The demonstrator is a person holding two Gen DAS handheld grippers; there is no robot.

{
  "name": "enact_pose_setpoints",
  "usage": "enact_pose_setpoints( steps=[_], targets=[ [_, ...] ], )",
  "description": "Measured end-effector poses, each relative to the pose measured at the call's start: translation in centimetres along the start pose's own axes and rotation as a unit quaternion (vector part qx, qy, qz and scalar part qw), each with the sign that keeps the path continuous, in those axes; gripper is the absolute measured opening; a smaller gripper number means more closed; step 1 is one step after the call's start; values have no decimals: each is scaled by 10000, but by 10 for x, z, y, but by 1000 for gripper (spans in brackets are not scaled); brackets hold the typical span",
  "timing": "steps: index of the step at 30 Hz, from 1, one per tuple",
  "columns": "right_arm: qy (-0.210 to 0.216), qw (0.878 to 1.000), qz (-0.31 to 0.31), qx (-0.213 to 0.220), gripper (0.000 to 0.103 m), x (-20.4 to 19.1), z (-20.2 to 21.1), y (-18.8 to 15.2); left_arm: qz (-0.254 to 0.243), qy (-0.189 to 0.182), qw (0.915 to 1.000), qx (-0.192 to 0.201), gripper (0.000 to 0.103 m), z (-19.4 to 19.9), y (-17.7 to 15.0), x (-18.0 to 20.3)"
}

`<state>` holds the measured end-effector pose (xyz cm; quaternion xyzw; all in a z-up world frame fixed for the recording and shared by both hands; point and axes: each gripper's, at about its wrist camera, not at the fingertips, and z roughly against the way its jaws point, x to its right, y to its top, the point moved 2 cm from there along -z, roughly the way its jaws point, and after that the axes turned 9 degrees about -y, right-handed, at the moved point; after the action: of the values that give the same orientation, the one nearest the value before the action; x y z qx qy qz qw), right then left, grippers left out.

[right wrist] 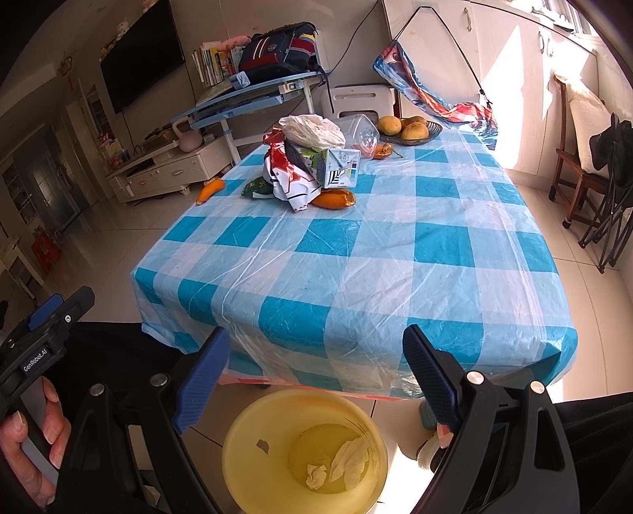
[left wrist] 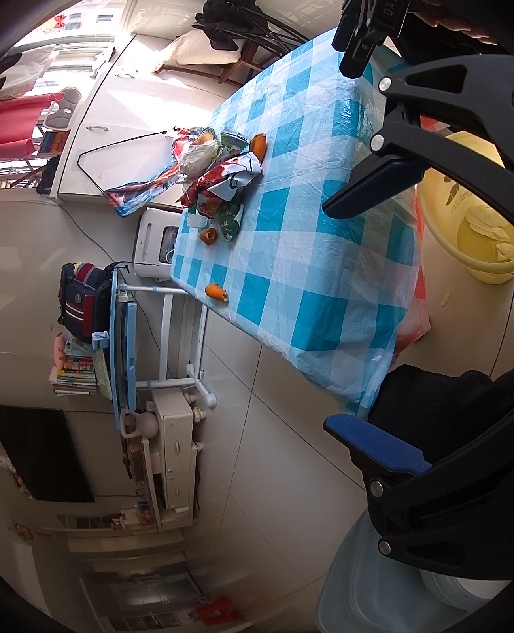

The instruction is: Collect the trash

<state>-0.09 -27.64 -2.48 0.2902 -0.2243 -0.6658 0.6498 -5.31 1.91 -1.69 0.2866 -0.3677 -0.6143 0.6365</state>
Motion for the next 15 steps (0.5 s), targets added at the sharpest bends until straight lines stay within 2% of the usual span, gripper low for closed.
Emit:
enact_pose_setpoints(
  steps=[5, 15],
  targets=[
    [106, 9999, -71, 92, 85, 2, 5, 2, 118, -8, 9999, 49, 96, 2, 3, -2],
    [197, 9995, -227, 121, 85, 7, 7, 5, -52, 63, 10000, 1, 96, 0, 2, 4]
  ],
)
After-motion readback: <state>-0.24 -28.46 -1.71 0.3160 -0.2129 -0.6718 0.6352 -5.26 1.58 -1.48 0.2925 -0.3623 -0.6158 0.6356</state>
